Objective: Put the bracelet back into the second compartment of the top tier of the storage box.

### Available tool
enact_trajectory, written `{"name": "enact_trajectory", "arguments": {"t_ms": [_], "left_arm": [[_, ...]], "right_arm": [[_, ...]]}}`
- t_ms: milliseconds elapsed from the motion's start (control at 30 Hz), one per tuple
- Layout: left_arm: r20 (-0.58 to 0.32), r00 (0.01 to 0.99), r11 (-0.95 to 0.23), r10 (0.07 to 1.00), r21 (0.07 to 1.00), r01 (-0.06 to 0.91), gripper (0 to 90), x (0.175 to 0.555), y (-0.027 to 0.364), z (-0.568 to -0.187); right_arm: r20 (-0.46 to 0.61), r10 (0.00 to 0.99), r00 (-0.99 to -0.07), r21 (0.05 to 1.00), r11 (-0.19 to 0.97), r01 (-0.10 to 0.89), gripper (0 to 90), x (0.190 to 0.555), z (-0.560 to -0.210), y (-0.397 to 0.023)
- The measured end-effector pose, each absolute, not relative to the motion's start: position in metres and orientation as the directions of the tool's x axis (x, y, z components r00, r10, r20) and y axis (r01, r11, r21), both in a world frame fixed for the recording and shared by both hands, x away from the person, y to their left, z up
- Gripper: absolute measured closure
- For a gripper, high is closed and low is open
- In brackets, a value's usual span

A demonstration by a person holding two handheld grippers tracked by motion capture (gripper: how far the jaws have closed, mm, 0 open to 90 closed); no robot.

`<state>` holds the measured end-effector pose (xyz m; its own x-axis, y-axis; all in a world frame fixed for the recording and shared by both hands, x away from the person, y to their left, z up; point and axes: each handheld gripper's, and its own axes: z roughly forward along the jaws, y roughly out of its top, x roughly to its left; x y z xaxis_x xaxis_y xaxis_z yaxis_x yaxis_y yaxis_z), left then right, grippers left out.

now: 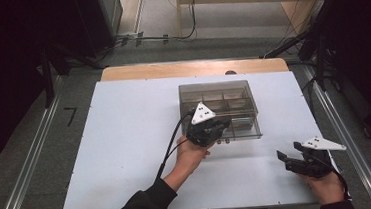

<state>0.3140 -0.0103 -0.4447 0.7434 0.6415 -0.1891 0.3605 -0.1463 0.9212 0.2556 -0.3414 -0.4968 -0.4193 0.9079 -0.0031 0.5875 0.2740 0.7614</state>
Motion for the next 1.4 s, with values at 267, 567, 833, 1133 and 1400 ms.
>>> {"name": "enact_trajectory", "arguments": {"t_ms": [267,567,833,1133,1400], "left_arm": [[-0.196,0.739,-0.146,0.645,0.918,0.37,77.6,0.316,-0.012,-0.446],[-0.229,0.733,-0.125,0.641,0.911,0.394,60.6,0.316,-0.01,-0.444],[-0.219,0.705,-0.127,0.674,0.906,0.404,38.9,0.313,0.001,-0.437],[-0.193,0.679,-0.154,0.709,0.896,0.416,23.4,0.309,0.005,-0.434],[-0.151,0.648,-0.166,0.747,0.901,0.401,14.6,0.299,0.013,-0.43]], "right_arm": [[-0.004,0.907,-0.422,0.763,0.275,0.585,26.3,0.256,-0.497,-0.342],[-0.006,0.906,-0.423,0.762,0.278,0.585,26.3,0.256,-0.497,-0.341],[-0.005,0.907,-0.422,0.762,0.277,0.585,26.3,0.256,-0.497,-0.341],[-0.003,0.908,-0.42,0.762,0.274,0.586,26.1,0.255,-0.497,-0.341],[-0.007,0.906,-0.422,0.763,0.277,0.584,26.1,0.255,-0.497,-0.341]]}}
